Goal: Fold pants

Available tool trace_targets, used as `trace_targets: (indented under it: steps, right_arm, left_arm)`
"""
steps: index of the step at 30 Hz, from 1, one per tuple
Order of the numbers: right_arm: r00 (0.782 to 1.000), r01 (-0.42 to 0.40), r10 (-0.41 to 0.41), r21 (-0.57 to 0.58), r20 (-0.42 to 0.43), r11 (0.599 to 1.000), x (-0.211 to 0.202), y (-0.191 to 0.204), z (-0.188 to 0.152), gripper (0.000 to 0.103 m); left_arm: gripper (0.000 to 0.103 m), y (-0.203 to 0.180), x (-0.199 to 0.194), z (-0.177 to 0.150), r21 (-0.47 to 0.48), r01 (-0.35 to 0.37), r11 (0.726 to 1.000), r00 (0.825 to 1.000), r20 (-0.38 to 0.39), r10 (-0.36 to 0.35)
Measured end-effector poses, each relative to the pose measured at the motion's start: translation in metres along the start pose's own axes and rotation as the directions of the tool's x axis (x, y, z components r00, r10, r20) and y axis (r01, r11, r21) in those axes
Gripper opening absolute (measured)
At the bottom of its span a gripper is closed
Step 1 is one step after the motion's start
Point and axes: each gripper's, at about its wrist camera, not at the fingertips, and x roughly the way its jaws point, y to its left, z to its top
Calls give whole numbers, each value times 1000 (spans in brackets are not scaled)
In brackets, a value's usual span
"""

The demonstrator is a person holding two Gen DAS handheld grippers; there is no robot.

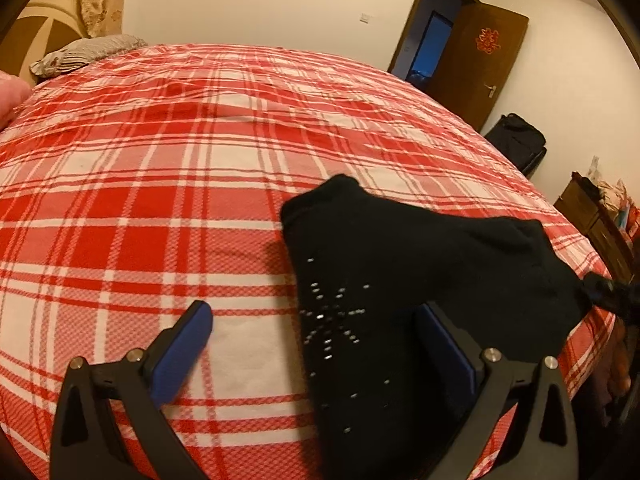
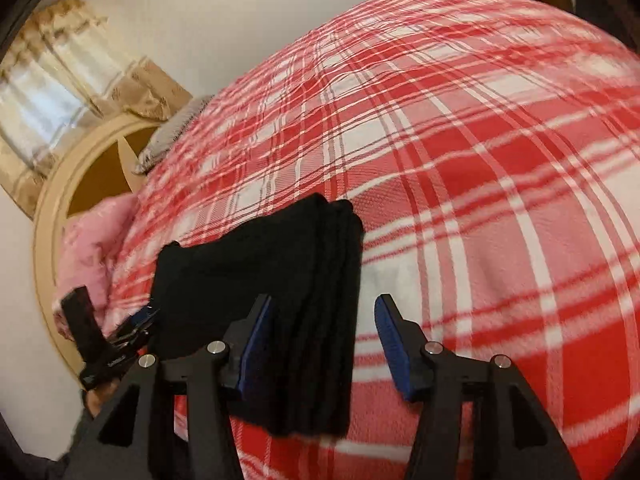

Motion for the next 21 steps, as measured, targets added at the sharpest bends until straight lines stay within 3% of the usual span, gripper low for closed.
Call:
trace_targets:
  steps: [9, 21]
  right_arm:
    - [999, 34, -33, -30, 9, 999, 16, 5, 3, 53]
    - [1000, -1, 1, 4, 23, 1000, 19, 3, 2, 38]
  left_arm:
    - [103, -15, 12, 2, 79, -14, 997, 1000, -4, 15]
    - [103, -14, 17, 4, 114, 8, 993, 1000, -12, -6]
